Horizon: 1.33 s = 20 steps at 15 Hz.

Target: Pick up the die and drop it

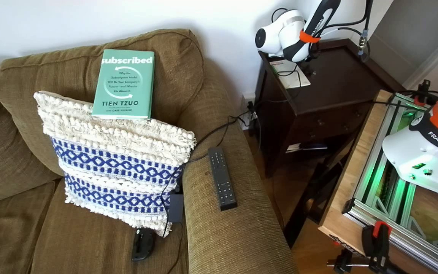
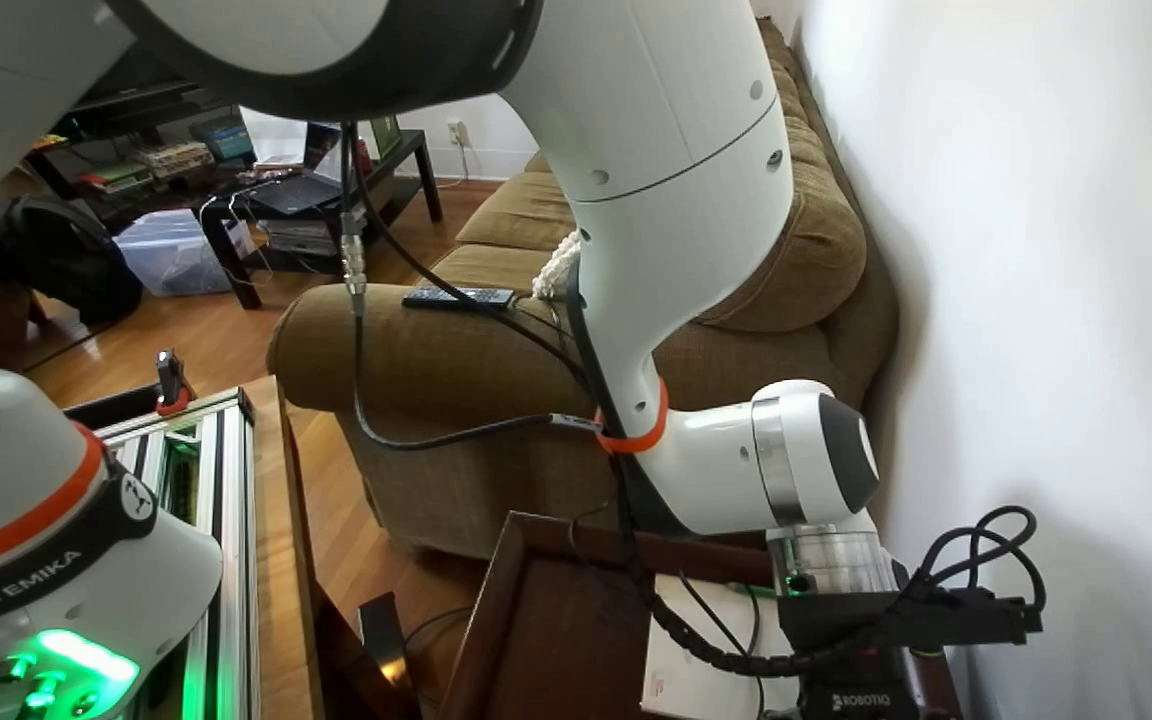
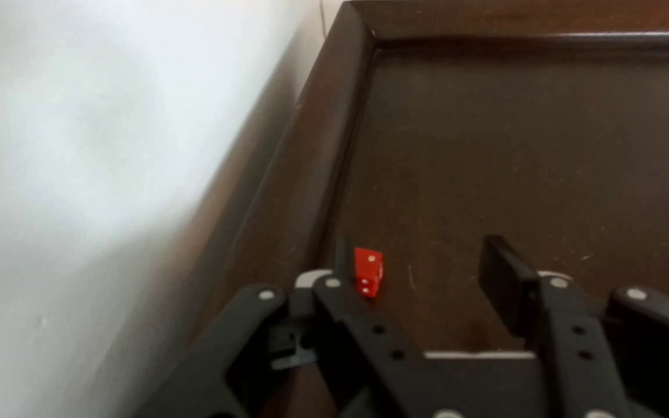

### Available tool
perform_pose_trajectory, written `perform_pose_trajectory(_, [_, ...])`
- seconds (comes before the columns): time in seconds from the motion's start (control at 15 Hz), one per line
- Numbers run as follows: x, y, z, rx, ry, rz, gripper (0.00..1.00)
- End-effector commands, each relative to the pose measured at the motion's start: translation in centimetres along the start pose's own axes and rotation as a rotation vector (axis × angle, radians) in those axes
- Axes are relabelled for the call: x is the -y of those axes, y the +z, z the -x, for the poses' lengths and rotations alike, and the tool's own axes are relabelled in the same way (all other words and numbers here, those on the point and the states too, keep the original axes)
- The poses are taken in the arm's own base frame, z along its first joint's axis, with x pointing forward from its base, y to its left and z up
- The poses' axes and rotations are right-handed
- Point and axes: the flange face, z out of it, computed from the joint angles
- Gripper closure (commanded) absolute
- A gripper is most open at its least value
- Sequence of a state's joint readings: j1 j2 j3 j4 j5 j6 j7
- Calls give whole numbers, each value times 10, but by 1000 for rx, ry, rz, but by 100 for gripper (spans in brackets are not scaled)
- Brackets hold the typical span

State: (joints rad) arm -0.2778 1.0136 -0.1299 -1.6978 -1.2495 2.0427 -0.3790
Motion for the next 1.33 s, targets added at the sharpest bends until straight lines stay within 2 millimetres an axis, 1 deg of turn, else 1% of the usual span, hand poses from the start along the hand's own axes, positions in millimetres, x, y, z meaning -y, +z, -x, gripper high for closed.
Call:
perform_pose_trajectory(0.0, [-3,14,-4,-11,3,-11,40])
perform_pose_trajectory(0.2, [-5,21,-5,-12,7,-11,40])
perform_pose_trajectory(0.47, [-8,27,-10,-28,7,-9,35])
perform_pose_trajectory(0.6, [-8,29,-12,-28,5,-12,36])
perform_pose_trajectory(0.73, [-7,31,-14,-20,0,-16,48])
perform_pose_trajectory(0.8, [-7,31,-14,-15,-4,-21,64])
perform_pose_trajectory(1.0, [-5,30,-12,-8,-27,-31,91])
perform_pose_trajectory(1.07, [-4,29,-12,-1,-34,-35,97])
perform_pose_trajectory(1.13, [-4,28,-11,5,-38,-34,100])
perform_pose_trajectory(1.2, [-2,26,-9,20,-41,-47,95])
perform_pose_trajectory(1.27, [0,23,-7,25,-49,-62,95])
